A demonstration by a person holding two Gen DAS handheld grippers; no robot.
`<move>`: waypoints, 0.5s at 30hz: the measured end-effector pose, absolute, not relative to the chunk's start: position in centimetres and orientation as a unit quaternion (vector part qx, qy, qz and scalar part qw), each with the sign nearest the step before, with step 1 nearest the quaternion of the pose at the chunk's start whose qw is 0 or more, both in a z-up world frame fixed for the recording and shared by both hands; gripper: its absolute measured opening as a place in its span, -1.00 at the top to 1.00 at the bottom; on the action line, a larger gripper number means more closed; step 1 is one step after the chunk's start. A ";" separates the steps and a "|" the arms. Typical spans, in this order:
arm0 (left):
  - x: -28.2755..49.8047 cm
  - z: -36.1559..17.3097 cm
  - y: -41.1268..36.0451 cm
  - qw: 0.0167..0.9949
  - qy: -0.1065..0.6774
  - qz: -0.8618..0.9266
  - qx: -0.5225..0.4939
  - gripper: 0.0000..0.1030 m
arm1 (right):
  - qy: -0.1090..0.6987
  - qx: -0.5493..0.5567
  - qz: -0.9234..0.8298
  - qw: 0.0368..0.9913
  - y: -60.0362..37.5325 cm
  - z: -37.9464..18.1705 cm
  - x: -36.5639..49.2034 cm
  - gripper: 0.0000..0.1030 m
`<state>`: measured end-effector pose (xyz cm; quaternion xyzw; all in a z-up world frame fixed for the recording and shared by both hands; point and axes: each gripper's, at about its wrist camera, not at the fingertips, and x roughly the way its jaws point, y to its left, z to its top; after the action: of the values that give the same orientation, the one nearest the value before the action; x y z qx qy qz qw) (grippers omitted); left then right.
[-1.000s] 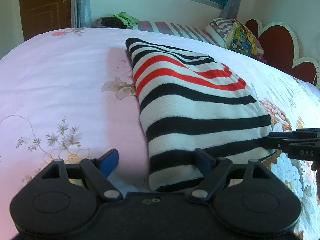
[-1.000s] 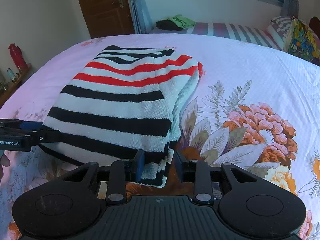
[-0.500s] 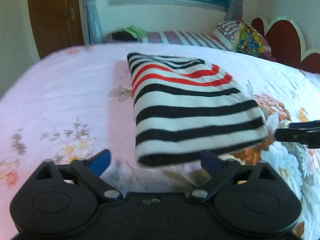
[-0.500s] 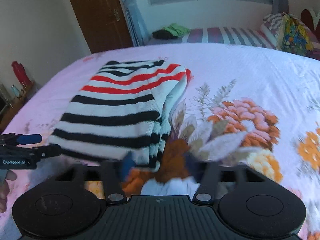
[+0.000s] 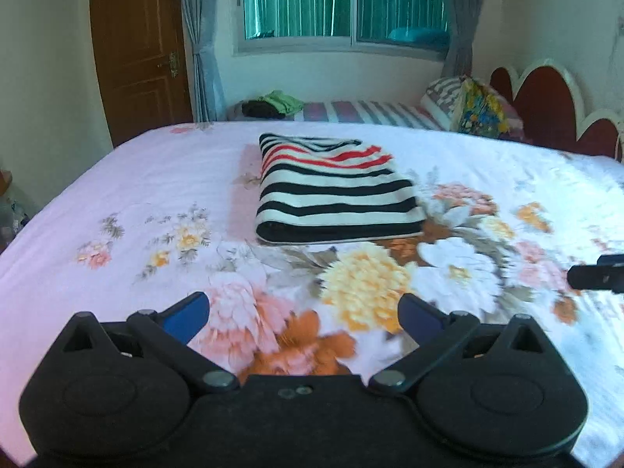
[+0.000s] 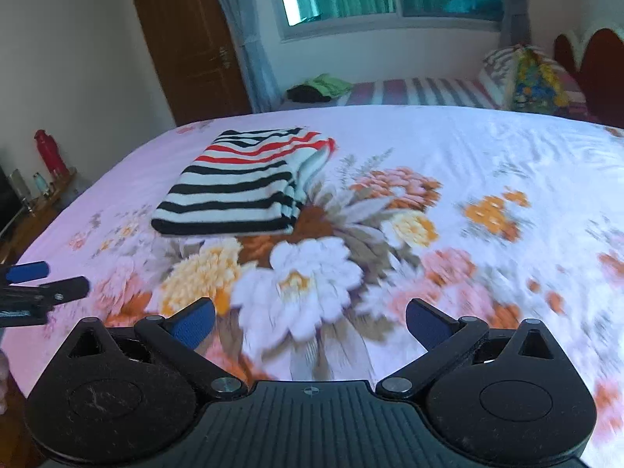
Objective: Fold small clothes
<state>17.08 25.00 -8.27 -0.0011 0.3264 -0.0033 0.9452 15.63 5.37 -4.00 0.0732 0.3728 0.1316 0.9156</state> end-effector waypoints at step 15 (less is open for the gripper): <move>7.1 -1.6 20.6 0.968 0.250 -0.032 0.003 -0.99 | 0.298 0.039 0.092 0.949 5.4 3.0 4.4 -0.99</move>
<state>7.12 20.64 -1.58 0.0031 0.2500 -0.0322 0.9677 4.35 5.40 2.99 0.0388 0.2978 0.0923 0.9494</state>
